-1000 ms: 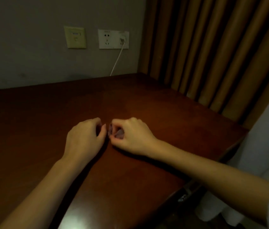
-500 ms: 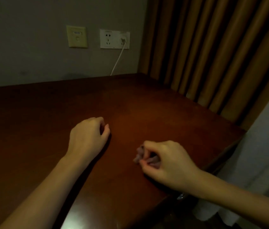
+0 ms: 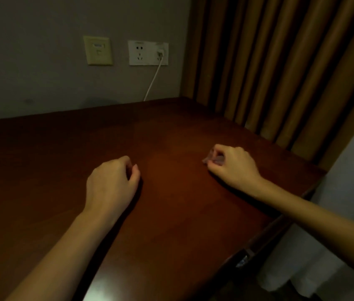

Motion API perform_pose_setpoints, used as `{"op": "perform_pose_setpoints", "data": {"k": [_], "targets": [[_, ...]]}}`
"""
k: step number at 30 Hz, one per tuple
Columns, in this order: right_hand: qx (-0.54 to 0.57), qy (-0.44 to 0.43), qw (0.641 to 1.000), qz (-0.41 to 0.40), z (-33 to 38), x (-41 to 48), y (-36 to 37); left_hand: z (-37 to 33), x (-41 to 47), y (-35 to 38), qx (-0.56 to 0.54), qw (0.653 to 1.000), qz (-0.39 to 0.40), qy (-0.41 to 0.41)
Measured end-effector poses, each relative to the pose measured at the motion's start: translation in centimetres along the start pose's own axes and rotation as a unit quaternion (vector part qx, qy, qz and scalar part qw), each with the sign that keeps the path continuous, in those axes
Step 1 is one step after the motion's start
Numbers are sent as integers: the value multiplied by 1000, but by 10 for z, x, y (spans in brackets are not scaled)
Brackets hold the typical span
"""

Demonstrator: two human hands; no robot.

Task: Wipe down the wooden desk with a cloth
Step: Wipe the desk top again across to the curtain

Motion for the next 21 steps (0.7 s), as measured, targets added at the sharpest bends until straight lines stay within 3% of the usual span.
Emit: {"op": "perform_pose_setpoints", "data": {"k": [5,9,12,16,21], "targets": [[56,-77,995,41,34,-61,-14,0,1,5,18,1000,0,15],[75,-154,983,68,90,-42,27,4,3,2,-45,997,-23,-65],[69,-134,987,50,106,2,57,6,3,-3,-76,992,-36,-95],[15,-52,998,41,66,44,50,1,-3,-4,-16,999,-4,-41],[12,-22,999,36,9,-6,-1,4,8,6,21,999,15,-33]]}}
Point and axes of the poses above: each hand's wrist, its own x-axis towards the middle knuckle, its own y-axis out of the palm, z = x × y, the point moved 1 cm from there along x, towards the middle knuckle, and after that the axes turned 15 degrees about -z, right-handed, at the moved point
